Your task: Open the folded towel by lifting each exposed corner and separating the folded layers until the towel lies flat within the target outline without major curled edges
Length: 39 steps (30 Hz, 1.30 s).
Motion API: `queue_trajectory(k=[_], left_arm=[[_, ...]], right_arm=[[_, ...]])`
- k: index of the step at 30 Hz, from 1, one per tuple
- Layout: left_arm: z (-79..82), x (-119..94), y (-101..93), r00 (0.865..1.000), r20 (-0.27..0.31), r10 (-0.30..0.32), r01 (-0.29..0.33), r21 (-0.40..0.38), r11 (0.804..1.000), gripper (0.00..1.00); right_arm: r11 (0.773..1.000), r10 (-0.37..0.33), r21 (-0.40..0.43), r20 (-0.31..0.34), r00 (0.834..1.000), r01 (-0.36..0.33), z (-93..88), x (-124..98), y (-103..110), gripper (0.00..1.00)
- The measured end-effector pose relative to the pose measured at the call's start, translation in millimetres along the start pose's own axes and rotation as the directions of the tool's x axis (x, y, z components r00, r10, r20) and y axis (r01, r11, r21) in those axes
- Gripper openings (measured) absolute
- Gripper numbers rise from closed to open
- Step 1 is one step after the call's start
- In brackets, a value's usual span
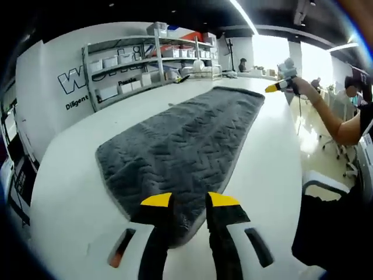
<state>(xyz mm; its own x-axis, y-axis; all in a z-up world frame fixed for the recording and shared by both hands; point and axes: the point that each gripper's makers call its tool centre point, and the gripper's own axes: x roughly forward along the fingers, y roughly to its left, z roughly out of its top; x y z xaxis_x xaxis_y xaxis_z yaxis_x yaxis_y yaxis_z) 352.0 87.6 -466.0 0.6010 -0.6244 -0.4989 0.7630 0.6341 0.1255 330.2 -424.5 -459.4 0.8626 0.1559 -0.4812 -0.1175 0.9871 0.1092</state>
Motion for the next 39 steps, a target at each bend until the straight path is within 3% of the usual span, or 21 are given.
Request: queue_trajectory(k=[1, 4, 7, 12, 15, 17, 20, 24, 25, 28, 34, 39], left_arm=[[2.3, 0, 1.3, 1.0, 0.012, 0.003, -0.003, -0.005, 1.0, 0.32], [19.3, -3, 7.5, 0.992, 0.123, 0.028, -0.022, -0.049, 0.999, 0.34], [25.7, -6, 9.5, 0.983, 0.177, 0.047, -0.03, -0.094, 0.995, 0.49], [26.7, -8, 8.8, 0.976, 0.2, 0.08, -0.058, -0.117, 0.991, 0.85], [28.7, -9, 10.0, 0.971, 0.218, 0.099, -0.073, -0.126, 0.989, 0.99], [28.1, -10, 9.5, 0.971, 0.219, 0.098, -0.07, -0.134, 0.989, 0.99], [28.7, -11, 9.0, 0.969, 0.225, 0.101, -0.073, -0.132, 0.989, 0.99], [29.1, -10, 5.6, 0.968, 0.231, 0.098, -0.07, -0.127, 0.989, 0.99], [29.6, -10, 4.3, 0.968, 0.234, 0.095, -0.066, -0.127, 0.99, 0.99], [30.4, -8, -3.3, 0.969, 0.236, 0.079, -0.051, -0.123, 0.991, 0.99], [29.2, -5, -11.6, 0.973, 0.223, 0.055, -0.032, -0.108, 0.994, 0.99], [27.0, -6, -12.7, 0.974, 0.219, 0.06, -0.036, -0.112, 0.993, 0.99]], right_arm=[[1.0, 0.0, 0.004, 0.002, 1.0, 0.0, 0.6, 1, -1, 0.99], [1.0, -0.012, -0.002, 0.01, 1.0, 0.012, 1.5, 3, -3, 0.93], [0.999, 0.026, -0.034, 0.011, 1.0, -0.026, 1.7, 4, 13, 0.88], [0.984, 0.153, -0.104, 0.043, 0.987, -0.148, 15.0, 7, 67, 0.73], [0.956, 0.264, -0.144, 0.053, 0.963, -0.254, 24.1, 7, 108, 0.61], [0.933, 0.334, -0.162, 0.054, 0.941, -0.322, 29.5, 8, 136, 0.54], [0.899, 0.409, -0.189, 0.035, 0.912, -0.396, 33.0, 12, 169, 0.52], [0.836, 0.507, -0.246, 0.004, 0.862, -0.491, 33.7, 19, 220, 0.44], [0.832, 0.512, -0.248, 0.001, 0.859, -0.496, 33.5, 20, 223, 0.41], [0.778, 0.573, -0.281, -0.048, 0.818, -0.562, 27.0, 30, 261, 0.36], [0.722, 0.607, -0.3, -0.156, 0.779, -0.623, 8.2, 54, 300, 0.25], [0.682, 0.617, -0.292, -0.261, 0.742, -0.67, -17.0, 69, 319, 0.23]])
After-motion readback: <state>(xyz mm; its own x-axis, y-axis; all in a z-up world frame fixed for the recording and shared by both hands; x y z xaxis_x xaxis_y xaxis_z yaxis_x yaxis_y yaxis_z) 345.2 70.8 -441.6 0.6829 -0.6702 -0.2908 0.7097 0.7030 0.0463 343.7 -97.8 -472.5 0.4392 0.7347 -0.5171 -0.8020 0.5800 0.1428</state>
